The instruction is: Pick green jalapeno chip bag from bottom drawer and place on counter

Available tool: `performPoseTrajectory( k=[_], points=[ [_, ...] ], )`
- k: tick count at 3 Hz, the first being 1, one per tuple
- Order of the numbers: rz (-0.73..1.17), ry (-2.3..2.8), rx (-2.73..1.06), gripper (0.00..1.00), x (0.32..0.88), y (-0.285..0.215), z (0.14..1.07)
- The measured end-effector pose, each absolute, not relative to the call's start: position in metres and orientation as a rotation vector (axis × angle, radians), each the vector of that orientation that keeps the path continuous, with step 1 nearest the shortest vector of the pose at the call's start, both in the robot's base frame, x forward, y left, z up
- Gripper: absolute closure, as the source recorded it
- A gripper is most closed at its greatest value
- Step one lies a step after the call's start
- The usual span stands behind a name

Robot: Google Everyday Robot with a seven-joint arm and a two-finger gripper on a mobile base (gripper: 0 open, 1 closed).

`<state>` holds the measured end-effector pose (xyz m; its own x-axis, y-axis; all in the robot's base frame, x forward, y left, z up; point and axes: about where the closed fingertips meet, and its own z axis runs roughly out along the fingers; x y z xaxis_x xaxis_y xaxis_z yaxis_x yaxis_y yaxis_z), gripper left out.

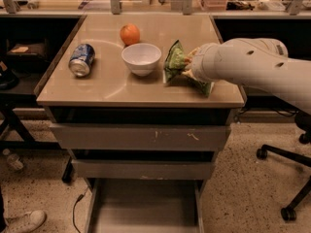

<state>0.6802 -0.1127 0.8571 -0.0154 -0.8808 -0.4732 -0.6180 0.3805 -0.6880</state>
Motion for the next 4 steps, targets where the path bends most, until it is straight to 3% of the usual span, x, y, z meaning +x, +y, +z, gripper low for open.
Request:
performPoseTrajectory(
  k=[1, 2, 4],
  points=[
    [-0.36, 1.724, -1.327, 0.13, 0.6802, -0.1127, 0.8571],
    [-0.36, 1.724, -1.328, 0.0, 0.6802, -0.1127, 0.8571],
    [-0.36, 1.724, -1.328, 0.0, 0.6802, -0.1127, 0.8609]
  ],
)
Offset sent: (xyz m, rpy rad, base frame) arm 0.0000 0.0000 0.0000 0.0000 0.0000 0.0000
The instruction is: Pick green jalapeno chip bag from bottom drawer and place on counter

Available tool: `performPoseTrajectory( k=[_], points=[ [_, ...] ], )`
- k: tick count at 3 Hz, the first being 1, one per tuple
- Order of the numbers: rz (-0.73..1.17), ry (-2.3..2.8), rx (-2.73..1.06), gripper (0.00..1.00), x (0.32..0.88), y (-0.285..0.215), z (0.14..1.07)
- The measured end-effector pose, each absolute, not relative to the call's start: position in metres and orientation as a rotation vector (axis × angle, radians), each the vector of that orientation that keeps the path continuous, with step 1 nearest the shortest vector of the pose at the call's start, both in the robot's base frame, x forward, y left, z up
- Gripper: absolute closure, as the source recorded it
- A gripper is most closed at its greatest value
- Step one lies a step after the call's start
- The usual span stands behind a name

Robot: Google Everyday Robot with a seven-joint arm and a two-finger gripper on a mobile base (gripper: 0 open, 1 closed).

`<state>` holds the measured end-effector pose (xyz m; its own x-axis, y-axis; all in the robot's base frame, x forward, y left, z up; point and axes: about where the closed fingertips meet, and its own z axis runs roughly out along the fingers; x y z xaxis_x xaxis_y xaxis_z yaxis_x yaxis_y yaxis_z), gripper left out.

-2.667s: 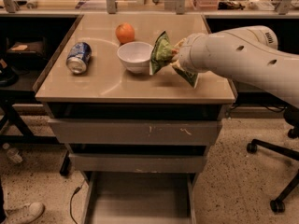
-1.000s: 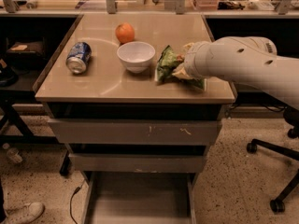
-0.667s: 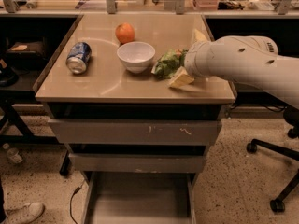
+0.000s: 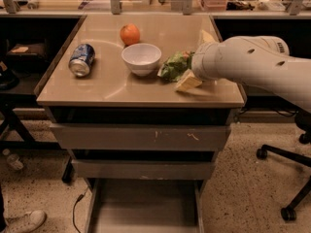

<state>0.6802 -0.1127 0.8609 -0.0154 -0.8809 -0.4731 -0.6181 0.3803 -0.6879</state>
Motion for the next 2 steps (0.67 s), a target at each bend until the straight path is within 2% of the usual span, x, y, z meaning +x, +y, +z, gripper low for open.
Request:
performPoseTrajectory(
  k=[1, 2],
  points=[
    [-0.42, 1.72, -1.289, 0.0, 0.688, -0.135, 0.9],
    [-0.518, 1.742, -1.172, 0.0, 0.68, -0.181, 0.992]
  ],
)
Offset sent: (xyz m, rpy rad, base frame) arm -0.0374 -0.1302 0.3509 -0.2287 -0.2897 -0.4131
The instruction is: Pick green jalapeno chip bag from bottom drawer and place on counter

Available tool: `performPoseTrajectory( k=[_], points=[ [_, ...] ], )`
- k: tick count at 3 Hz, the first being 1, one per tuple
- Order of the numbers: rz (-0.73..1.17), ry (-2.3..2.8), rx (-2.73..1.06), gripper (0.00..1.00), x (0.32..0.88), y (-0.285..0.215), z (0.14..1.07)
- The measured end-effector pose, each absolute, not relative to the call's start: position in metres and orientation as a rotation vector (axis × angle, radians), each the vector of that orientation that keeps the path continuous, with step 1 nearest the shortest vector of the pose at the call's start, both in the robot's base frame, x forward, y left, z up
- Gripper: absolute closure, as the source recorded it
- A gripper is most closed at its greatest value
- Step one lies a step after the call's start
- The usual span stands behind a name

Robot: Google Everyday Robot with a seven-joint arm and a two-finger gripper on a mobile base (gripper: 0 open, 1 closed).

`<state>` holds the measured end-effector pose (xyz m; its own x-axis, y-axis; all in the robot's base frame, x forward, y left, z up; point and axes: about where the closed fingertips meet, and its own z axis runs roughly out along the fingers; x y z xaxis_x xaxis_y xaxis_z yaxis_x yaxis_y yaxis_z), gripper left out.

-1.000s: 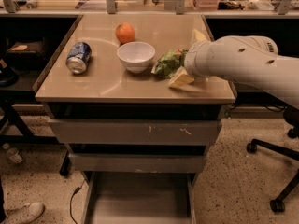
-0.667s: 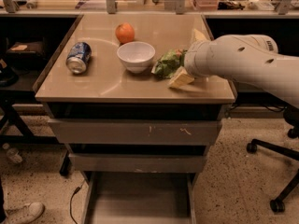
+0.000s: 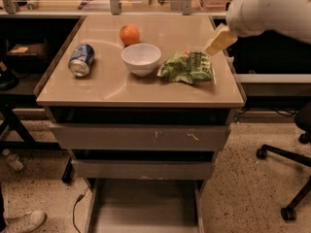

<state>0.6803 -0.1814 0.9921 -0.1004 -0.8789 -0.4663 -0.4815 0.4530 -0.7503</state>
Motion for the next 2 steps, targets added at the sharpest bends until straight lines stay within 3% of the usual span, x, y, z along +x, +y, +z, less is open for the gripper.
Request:
performPoseTrajectory(
  k=[1, 2],
  points=[
    [-0.613, 1.748, -1.04, 0.0, 0.657, -0.206, 1.09],
    [-0.675, 1.769, -0.977, 0.0, 0.654, -0.22, 1.124]
  ],
)
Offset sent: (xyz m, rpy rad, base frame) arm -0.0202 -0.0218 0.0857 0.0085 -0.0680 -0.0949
